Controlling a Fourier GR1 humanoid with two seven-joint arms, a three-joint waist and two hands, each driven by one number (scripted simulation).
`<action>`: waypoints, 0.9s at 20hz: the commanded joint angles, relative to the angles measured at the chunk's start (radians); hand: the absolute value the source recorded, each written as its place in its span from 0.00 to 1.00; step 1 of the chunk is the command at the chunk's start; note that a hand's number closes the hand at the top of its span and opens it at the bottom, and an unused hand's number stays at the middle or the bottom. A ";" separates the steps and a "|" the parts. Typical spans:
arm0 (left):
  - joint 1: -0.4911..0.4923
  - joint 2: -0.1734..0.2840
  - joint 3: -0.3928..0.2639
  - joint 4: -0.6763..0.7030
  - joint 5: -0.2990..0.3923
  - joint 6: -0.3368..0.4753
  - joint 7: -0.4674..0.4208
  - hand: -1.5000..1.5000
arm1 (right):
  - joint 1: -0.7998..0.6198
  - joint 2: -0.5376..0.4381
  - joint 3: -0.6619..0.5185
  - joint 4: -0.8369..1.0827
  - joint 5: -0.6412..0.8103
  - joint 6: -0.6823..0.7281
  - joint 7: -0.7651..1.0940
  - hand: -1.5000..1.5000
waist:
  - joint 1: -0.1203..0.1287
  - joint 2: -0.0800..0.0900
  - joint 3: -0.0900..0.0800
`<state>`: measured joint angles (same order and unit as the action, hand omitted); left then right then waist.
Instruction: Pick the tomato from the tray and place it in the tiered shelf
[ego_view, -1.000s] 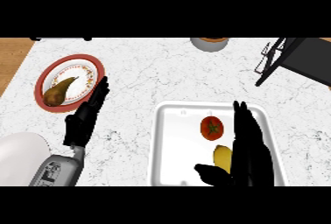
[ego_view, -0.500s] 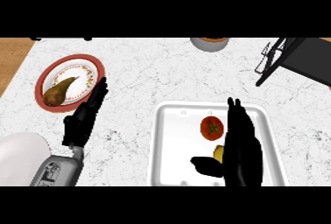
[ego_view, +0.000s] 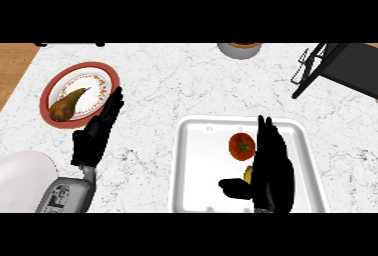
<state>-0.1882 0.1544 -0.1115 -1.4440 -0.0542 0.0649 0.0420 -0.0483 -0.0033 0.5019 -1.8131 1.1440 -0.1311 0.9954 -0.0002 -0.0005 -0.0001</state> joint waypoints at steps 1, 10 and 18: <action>0.001 -0.045 -0.005 0.086 -0.049 0.023 -0.092 0.50 | -0.028 0.003 -0.043 0.098 -0.023 -0.039 -0.036 0.00 | -0.001 0.001 0.000; 0.020 -0.028 0.045 0.068 -0.038 -0.038 -0.082 0.50 | 0.028 -0.014 -0.041 0.083 0.000 -0.050 -0.029 0.00 | -0.002 0.000 0.000; -0.017 -0.060 0.059 0.063 -0.069 -0.027 -0.057 0.50 | -0.102 0.003 -0.162 0.277 -0.057 -0.100 -0.117 0.00 | 0.000 0.001 0.000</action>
<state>-0.1653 0.1116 -0.0673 -1.4327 -0.1124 0.0304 0.0054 -0.0972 -0.0013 0.4144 -1.6172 1.1161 -0.2042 0.9346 0.0004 -0.0001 0.0000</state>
